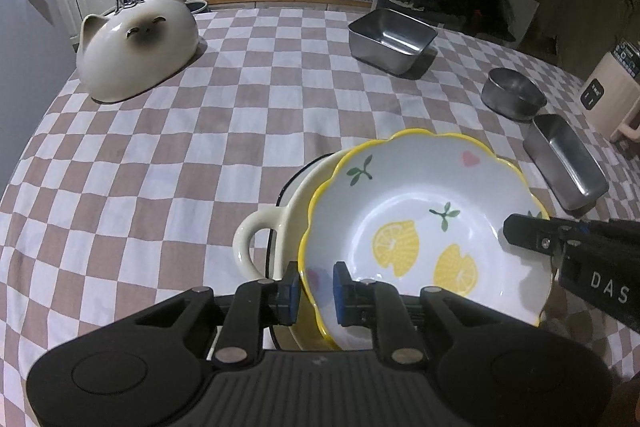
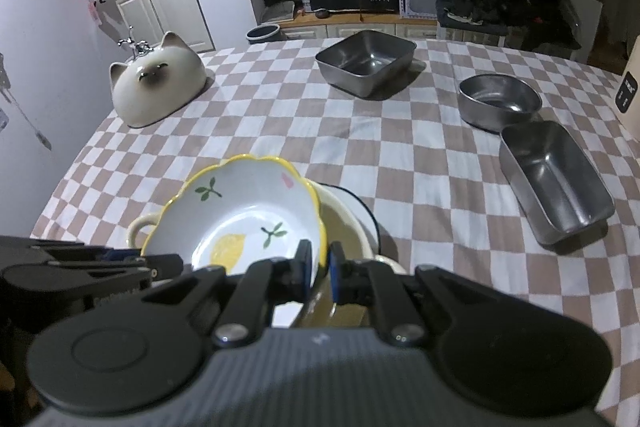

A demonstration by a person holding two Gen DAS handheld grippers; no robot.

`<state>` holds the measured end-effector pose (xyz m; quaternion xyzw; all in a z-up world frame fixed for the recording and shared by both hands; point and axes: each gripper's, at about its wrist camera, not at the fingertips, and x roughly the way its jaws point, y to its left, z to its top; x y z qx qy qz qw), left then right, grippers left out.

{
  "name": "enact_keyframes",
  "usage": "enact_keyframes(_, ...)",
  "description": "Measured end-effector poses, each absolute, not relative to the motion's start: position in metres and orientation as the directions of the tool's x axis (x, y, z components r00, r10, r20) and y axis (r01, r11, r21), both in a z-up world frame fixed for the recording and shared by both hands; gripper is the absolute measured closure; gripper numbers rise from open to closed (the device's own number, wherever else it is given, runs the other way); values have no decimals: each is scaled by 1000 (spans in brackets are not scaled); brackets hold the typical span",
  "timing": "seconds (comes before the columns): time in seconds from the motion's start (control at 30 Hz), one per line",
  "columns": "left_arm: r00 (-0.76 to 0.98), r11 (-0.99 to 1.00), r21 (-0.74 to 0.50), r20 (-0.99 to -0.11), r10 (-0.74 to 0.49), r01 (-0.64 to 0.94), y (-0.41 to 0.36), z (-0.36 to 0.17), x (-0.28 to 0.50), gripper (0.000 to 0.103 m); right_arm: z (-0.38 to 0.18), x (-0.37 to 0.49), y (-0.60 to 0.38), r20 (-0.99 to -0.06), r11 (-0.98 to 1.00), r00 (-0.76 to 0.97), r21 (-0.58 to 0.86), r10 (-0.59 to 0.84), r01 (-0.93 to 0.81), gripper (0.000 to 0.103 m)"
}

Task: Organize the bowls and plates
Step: 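Lower the lemon-print bowl into the cream bowl with both grippers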

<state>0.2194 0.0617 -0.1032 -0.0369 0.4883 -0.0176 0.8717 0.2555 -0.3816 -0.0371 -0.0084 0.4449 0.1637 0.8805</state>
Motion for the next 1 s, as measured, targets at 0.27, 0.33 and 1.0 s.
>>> enact_keyframes(0.27,512,998,-61,-857,-59,13,58,-107,222,86,-46,260,-380,-826,954,506,119,248,-274,91)
enact_keyframes(0.33,511,998,-63,-857,-61,13,58,-107,222,85,-48,261,-379,-831,955,500,116,245,-274,91)
enact_keyframes(1.0,531,992,-125,-839,-119,26,65,-102,218,74,-61,269,-371,-870,952,409,187,276,-244,56)
